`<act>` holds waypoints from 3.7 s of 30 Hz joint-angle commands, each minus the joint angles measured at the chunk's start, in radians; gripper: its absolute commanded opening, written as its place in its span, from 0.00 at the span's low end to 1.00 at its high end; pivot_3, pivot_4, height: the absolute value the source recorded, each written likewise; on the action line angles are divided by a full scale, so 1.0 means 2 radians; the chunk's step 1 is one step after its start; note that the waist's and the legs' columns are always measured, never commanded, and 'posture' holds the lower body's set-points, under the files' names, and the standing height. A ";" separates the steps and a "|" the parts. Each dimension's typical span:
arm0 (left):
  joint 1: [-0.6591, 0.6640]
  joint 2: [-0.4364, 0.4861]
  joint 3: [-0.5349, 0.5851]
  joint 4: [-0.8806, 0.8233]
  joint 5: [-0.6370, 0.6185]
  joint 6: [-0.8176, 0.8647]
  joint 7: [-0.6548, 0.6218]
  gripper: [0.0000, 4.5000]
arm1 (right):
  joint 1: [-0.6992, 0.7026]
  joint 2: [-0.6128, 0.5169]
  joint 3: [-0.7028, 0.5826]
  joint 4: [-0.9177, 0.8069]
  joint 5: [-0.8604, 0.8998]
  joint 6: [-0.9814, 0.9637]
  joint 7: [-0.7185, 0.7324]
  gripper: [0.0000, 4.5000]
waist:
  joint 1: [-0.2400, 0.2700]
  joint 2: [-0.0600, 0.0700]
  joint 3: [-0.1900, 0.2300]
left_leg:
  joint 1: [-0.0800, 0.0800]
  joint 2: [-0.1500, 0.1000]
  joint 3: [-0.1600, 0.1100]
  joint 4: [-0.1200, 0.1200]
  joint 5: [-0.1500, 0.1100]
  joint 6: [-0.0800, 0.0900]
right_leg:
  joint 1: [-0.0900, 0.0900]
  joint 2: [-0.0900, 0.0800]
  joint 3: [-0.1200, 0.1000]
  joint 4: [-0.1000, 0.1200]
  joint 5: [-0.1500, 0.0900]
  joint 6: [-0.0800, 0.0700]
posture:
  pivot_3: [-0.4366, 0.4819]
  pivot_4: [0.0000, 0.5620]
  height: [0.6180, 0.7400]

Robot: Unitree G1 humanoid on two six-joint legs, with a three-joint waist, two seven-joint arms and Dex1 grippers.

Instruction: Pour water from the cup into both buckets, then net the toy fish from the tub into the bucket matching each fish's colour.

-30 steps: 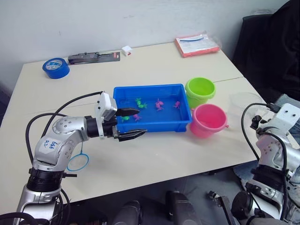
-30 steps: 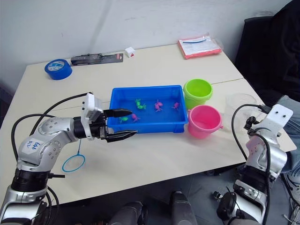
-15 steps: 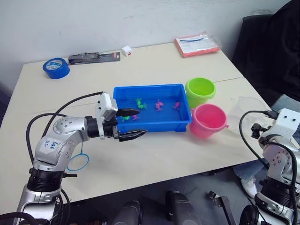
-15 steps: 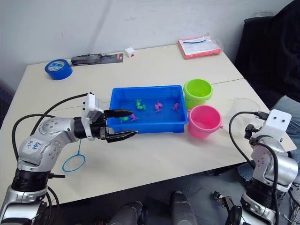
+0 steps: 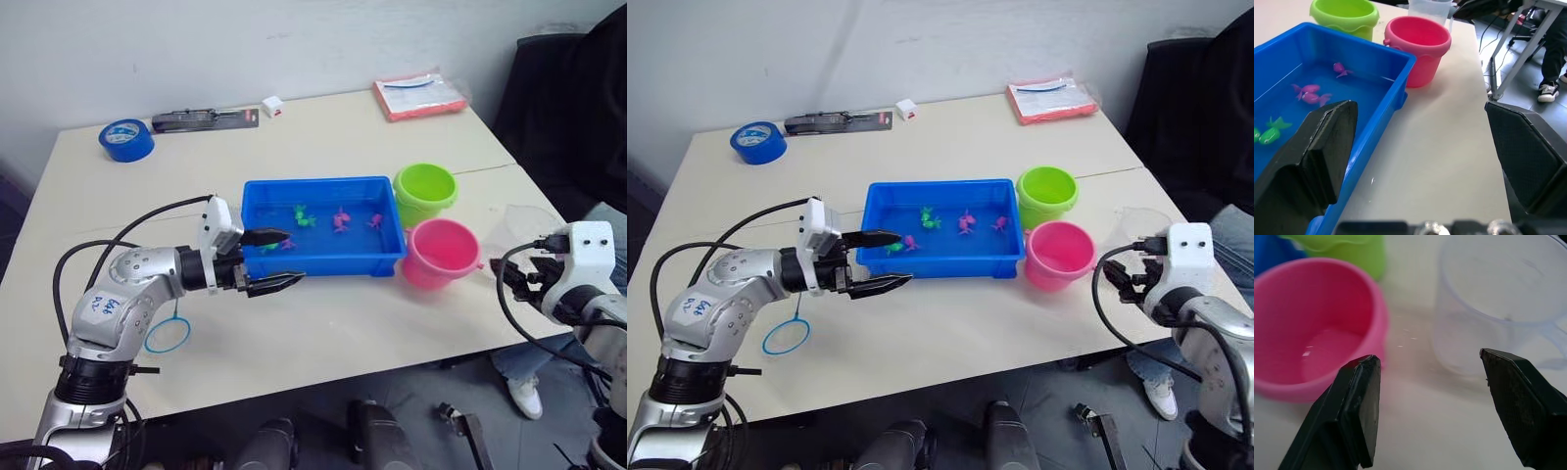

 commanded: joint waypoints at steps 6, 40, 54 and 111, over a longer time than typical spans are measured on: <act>0.037 0.004 0.048 -0.026 -0.018 0.011 0.030 1.00 | -0.059 -0.047 0.061 -0.026 0.082 -0.046 0.080 0.99 | -0.006 -0.001 0.000 | -0.002 -0.001 -0.005 -0.001 0.001 0.000 | 0.003 -0.003 -0.005 0.000 0.000 0.000 | 0.48 0.27 1.00; 0.151 0.014 0.197 0.038 -0.008 0.063 0.194 1.00 | -0.144 -0.032 0.316 0.055 0.021 -0.281 0.209 0.99 | 0.013 -0.001 0.001 | -0.014 -0.037 -0.050 -0.003 0.021 0.006 | 0.007 -0.033 -0.020 0.001 -0.006 0.012 | 0.48 0.27 1.00; 0.065 -0.026 0.118 0.141 0.079 0.032 0.245 1.00 | -0.125 -0.057 0.359 0.022 -0.035 -0.346 0.247 0.99 | 0.010 -0.003 0.000 | -0.015 -0.031 -0.042 -0.002 0.019 0.004 | 0.001 -0.027 -0.013 0.001 -0.004 0.013 | 0.48 0.27 1.00; 0.053 0.054 0.127 0.017 0.082 -0.053 0.101 0.03 | -0.119 -0.056 0.358 0.033 -0.037 -0.346 0.275 1.00 | 0.013 -0.006 0.001 | -0.012 -0.030 -0.034 -0.002 0.018 0.005 | 0.001 -0.025 -0.006 0.000 -0.003 0.014 | 0.48 0.27 1.00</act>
